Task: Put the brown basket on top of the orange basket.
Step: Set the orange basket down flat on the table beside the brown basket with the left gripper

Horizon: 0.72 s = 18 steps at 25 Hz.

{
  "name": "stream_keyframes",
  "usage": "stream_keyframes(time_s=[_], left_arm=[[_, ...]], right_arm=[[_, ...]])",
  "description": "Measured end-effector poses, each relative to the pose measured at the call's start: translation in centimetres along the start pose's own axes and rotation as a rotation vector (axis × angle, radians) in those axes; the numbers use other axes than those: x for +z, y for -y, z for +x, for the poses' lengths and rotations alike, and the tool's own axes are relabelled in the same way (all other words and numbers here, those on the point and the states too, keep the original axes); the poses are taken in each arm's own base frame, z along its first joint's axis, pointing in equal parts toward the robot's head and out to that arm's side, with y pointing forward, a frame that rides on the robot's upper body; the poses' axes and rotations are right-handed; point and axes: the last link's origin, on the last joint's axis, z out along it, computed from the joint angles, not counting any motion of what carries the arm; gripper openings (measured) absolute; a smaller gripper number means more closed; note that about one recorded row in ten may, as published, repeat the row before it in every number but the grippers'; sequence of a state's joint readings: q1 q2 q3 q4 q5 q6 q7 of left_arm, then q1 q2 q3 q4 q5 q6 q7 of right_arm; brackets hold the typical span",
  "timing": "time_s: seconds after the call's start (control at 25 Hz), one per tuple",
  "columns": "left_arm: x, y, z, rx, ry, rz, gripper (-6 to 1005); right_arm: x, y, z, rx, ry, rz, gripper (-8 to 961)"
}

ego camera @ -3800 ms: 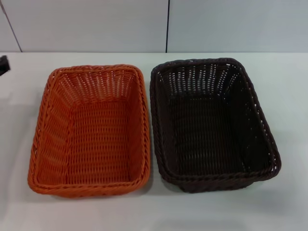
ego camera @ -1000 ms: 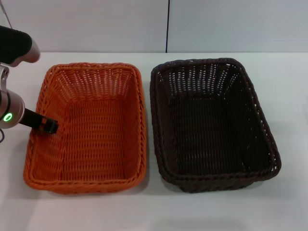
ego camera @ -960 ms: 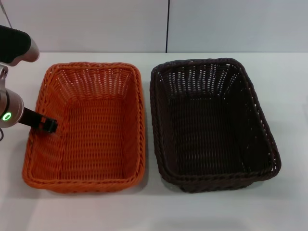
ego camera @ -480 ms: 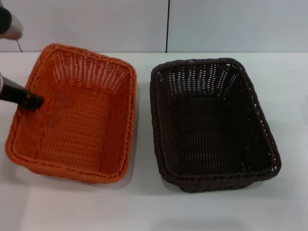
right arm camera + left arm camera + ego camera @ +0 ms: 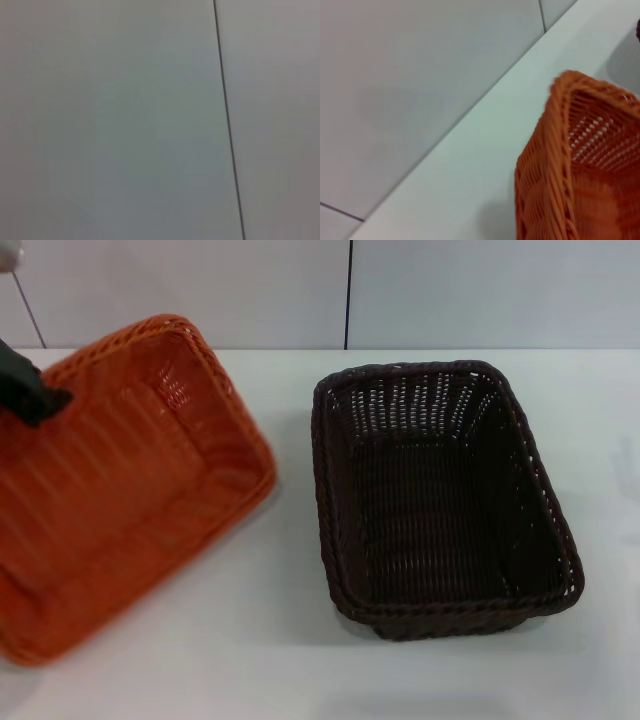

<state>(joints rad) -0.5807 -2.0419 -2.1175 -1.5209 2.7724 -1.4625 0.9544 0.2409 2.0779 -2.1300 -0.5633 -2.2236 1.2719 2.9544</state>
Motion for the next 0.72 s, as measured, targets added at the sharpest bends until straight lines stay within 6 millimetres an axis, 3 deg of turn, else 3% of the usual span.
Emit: stream_keyframes(time_s=[0.04,0.24,0.28,0.4,0.48,0.72], left_arm=[[-0.8,1.0,0.1,0.057,-0.010,0.008,214],[-1.3,1.4,0.2,0.189,-0.023,-0.009,184],[-1.5,1.1,0.2,0.294,-0.032,-0.033,178],[-1.5,0.9,0.2,0.335,-0.033,-0.049,166],[-1.6,-0.1,0.7,0.459,-0.040,-0.109,166],[-1.6,-1.3,2.2,0.551,-0.056,-0.149,166]], right_arm=[[0.0,-0.2,-0.1,0.006,0.002,-0.004,701],[-0.1,-1.1,-0.2,0.025,0.006,-0.027,702],[-0.1,-1.3,-0.3,0.030,0.007,-0.032,702],[-0.1,-1.6,-0.3,0.037,0.009,-0.037,702],[-0.2,-1.8,-0.3,0.044,0.007,-0.042,702],[-0.1,-2.2,-0.3,0.052,0.001,-0.049,701]])
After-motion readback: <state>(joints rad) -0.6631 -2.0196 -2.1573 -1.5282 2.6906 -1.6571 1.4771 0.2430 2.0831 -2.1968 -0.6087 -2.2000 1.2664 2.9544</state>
